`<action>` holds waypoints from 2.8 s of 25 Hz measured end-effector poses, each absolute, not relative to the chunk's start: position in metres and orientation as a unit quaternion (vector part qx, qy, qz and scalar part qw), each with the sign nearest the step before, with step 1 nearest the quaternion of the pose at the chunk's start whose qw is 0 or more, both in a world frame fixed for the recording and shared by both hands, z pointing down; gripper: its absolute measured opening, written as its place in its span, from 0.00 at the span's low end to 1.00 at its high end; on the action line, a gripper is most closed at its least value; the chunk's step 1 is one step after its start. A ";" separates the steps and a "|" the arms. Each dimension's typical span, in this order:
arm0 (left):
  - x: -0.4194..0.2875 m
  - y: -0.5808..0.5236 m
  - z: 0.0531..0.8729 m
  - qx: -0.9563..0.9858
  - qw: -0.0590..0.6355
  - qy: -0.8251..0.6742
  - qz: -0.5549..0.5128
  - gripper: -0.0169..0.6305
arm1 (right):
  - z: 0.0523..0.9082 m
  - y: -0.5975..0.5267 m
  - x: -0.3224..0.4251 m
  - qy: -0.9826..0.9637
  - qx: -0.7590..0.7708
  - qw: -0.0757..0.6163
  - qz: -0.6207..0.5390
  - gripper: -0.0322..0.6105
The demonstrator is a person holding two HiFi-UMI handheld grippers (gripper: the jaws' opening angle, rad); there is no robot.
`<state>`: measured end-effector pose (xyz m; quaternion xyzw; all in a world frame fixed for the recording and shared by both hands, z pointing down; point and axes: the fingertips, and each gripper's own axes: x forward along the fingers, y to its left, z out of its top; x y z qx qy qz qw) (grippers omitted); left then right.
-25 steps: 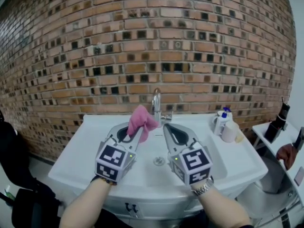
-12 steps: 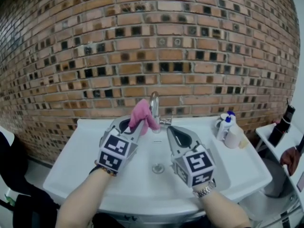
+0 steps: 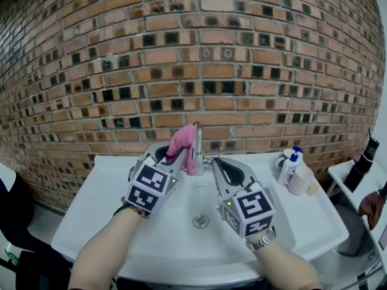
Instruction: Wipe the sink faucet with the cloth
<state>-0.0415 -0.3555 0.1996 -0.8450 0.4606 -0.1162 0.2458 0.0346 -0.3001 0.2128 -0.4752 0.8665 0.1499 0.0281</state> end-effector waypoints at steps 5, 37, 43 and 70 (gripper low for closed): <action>-0.042 -0.369 0.192 -0.846 0.246 0.459 -0.115 0.11 | 0.207 -0.311 0.036 0.866 -0.476 0.041 0.151 0.07; -0.028 -0.462 0.196 -0.854 0.262 0.434 -0.120 0.11 | 0.230 -0.333 0.052 0.869 -0.482 0.035 0.111 0.07; -0.028 -0.475 0.211 -0.854 0.259 0.431 -0.135 0.11 | 0.234 -0.336 0.053 0.868 -0.484 0.028 0.109 0.07; -0.032 -0.506 0.291 -0.852 0.240 0.413 -0.215 0.11 | 0.245 -0.341 0.052 0.868 -0.486 0.010 0.104 0.07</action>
